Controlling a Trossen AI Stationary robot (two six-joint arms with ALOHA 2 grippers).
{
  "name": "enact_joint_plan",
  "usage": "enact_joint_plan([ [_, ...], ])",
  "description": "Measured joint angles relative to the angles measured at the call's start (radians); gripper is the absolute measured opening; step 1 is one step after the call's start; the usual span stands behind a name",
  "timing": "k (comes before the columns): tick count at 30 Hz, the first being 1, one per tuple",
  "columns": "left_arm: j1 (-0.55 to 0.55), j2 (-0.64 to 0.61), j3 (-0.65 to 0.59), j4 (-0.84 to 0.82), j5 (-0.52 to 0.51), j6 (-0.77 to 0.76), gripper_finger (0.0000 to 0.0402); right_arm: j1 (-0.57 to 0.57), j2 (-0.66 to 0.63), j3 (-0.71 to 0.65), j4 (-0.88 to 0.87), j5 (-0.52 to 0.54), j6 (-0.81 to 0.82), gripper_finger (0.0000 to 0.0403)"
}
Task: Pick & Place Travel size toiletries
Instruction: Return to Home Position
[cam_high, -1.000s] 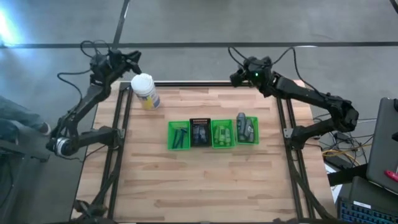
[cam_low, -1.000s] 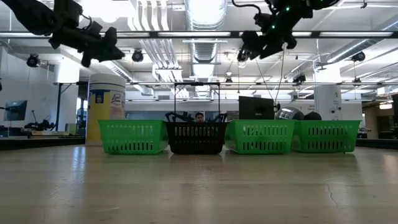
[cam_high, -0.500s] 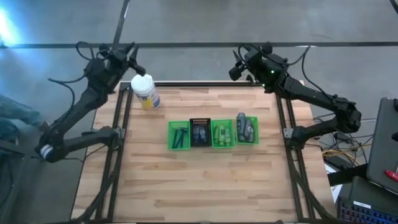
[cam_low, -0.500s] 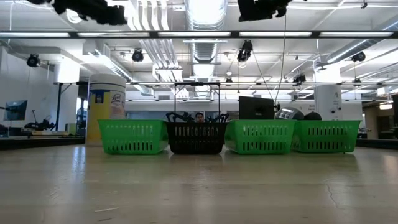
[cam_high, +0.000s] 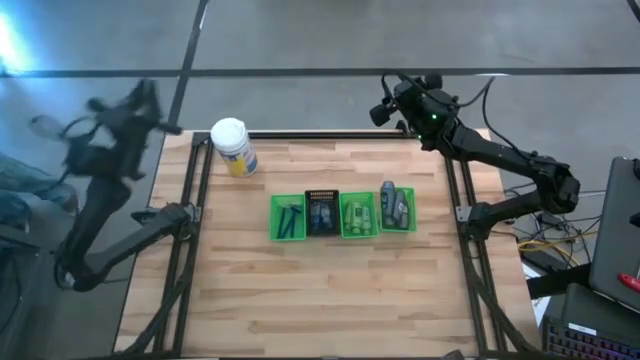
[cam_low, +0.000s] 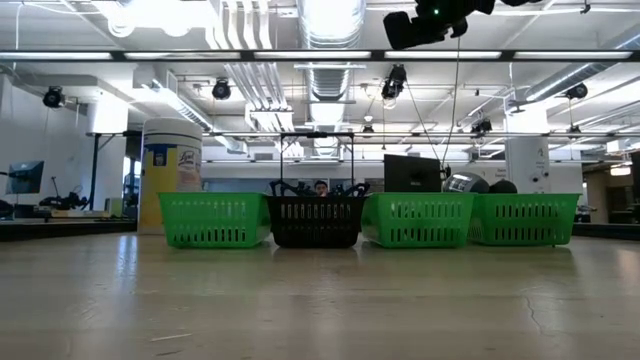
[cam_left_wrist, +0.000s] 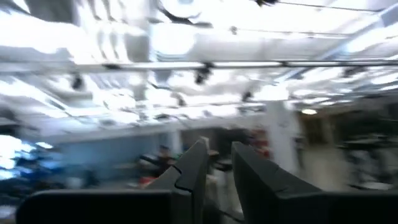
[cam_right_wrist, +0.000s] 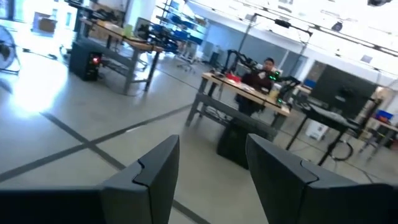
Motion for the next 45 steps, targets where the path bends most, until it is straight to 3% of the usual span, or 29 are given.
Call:
enact_joint_plan([
  [3, 0.0, -0.071, 0.004, -0.082, -0.029, 0.074, 0.008, -0.001, 0.0, 0.0, 0.0, 0.002, -0.026, 0.0177],
  [7, 0.001, -0.116, -0.055, -0.195, -0.082, 0.066, 0.008, 0.001, 0.0, -0.002, 0.0, -0.012, -0.102, 0.0171],
  [18, 0.003, -0.309, -0.409, -0.021, -0.179, -0.075, 0.008, 0.0, 0.0, -0.022, -0.006, -0.012, -0.11, 0.0153],
  [21, 0.004, -0.37, -0.508, -0.027, -0.25, -0.139, 0.008, 0.0, 0.0, -0.025, -0.016, -0.011, -0.109, 0.0146],
  [25, 0.002, -0.429, -0.612, -0.054, -0.245, -0.255, 0.008, 0.001, 0.0, -0.032, -0.017, -0.011, -0.108, 0.0135],
  [33, 0.003, -0.422, -0.62, -0.056, -0.249, -0.459, 0.0081, 0.0, 0.0, -0.034, -0.022, -0.011, -0.063, 0.0113],
  [43, 0.003, -0.402, -0.654, -0.044, -0.252, -0.461, 0.0085, 0.0, 0.0, -0.034, -0.023, -0.011, 0.012, 0.0082],
  [45, 0.017, -0.42, -0.659, -0.037, -0.287, -0.395, 0.0083, 0.0, 0.0, -0.034, -0.023, -0.011, 0.025, 0.0075],
])
